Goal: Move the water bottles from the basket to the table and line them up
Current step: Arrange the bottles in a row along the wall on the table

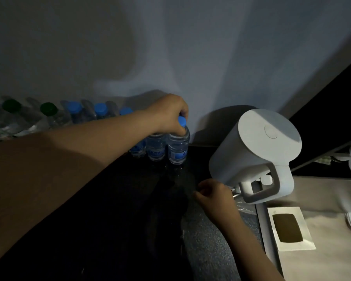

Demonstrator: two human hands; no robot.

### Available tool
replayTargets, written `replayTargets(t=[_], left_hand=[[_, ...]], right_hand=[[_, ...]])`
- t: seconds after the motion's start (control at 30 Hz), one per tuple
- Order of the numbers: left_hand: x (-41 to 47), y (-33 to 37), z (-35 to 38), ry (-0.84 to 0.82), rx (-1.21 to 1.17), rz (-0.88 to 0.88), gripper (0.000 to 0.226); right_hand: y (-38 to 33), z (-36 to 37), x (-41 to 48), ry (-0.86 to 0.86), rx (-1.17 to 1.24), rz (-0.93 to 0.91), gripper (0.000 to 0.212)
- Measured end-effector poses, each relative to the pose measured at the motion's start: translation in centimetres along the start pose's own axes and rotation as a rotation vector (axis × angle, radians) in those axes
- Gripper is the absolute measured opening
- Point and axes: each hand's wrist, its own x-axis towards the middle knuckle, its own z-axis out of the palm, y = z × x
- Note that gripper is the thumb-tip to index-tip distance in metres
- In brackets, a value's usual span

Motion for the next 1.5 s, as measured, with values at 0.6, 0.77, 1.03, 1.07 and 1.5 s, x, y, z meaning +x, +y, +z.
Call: replayTargets(t=[0.6,0.77,1.03,1.07,1.5], left_hand=[[2.0,0.4,0.4,-0.158,0.17,0.212,0.026],[2.0,0.1,0.6,-0.164,0.165,0.232,0.025],[1.7,-0.7,0.2,-0.151,0.143,0.176,0.026],[1.7,-0.8,0.0,-0.148,0.139,0.17,0.026],[1.8,-0.9,0.3,-0.105,0.08,0.161,0.026]], right_hand=[[2.0,0.9,0.0,-0.014,0.039,0.033,0.022],[1.9,1.0,0.3,-0.007,0.039,0.026,0.022],[1.8,1.0,0.0,-0.028,0.011,0.016,0.024],[1.8,1.0,-0.1,-0.026,0.009,0.014,0.024],[1.4,1.2,0.2,-0.021,0.005,0.02,0.023]])
